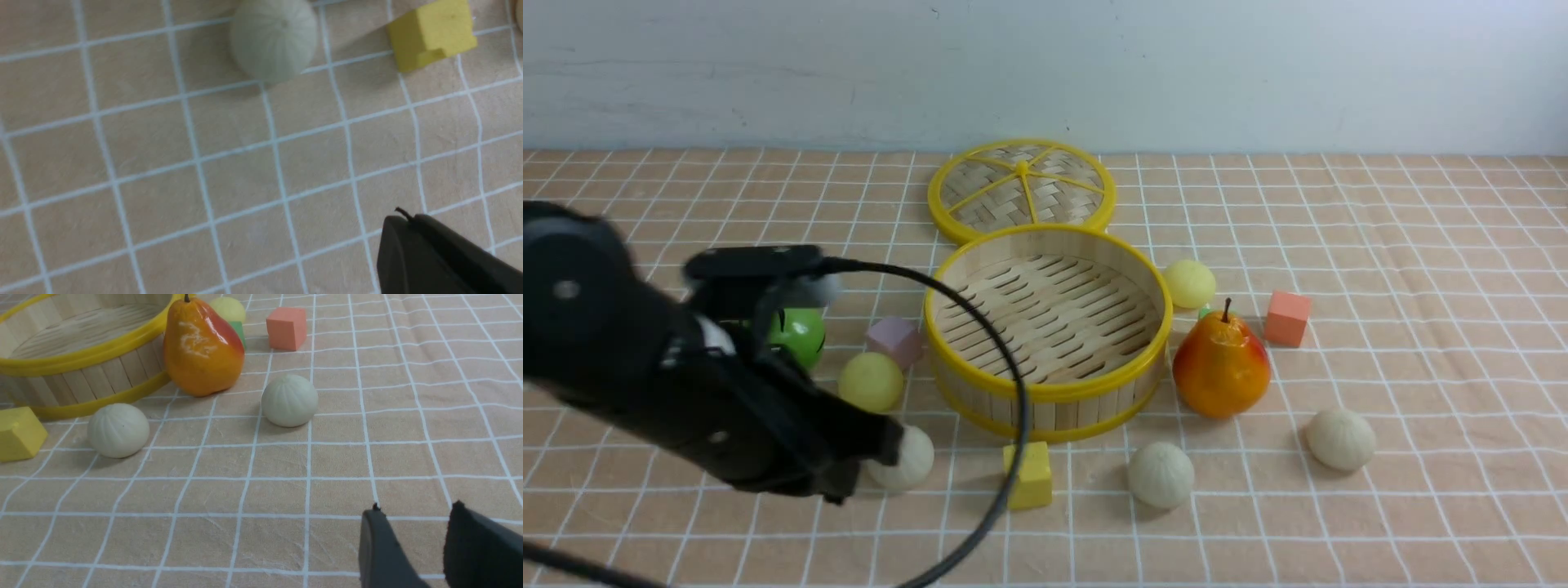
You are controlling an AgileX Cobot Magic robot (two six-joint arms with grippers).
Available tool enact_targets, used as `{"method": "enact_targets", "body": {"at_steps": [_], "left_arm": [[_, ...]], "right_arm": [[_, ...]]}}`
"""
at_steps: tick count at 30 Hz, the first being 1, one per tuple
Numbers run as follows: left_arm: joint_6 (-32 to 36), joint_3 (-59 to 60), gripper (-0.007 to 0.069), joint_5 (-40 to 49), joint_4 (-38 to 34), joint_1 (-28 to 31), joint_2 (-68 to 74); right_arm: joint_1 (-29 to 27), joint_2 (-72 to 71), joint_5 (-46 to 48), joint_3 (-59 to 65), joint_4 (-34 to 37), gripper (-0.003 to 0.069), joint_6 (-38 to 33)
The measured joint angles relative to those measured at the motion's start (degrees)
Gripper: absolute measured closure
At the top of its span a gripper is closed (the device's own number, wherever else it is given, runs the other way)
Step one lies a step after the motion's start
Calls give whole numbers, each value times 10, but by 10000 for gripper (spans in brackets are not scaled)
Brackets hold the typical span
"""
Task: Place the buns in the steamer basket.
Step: Use the left arm to grab a steamed stuffed bun
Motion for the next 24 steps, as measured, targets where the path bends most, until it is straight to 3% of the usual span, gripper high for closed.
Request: {"method": "enact_targets", "body": {"at_steps": [4,9,14,16,24], "left_arm": [[-28,-50,636,-11,49,-5,72],[-23,-91,564,-37,71,7,138],[-10,-109,361,-64,74,19,183],[-10,-109,319,-69,74,26,193],[-10,-109,295,-98,72,30,226]], "right_arm": [[0,0,0,0,0,420,0],[0,0,0,0,0,420,0],[0,0,0,0,0,420,0],[0,0,0,0,0,420,0],[0,0,0,0,0,420,0]]}}
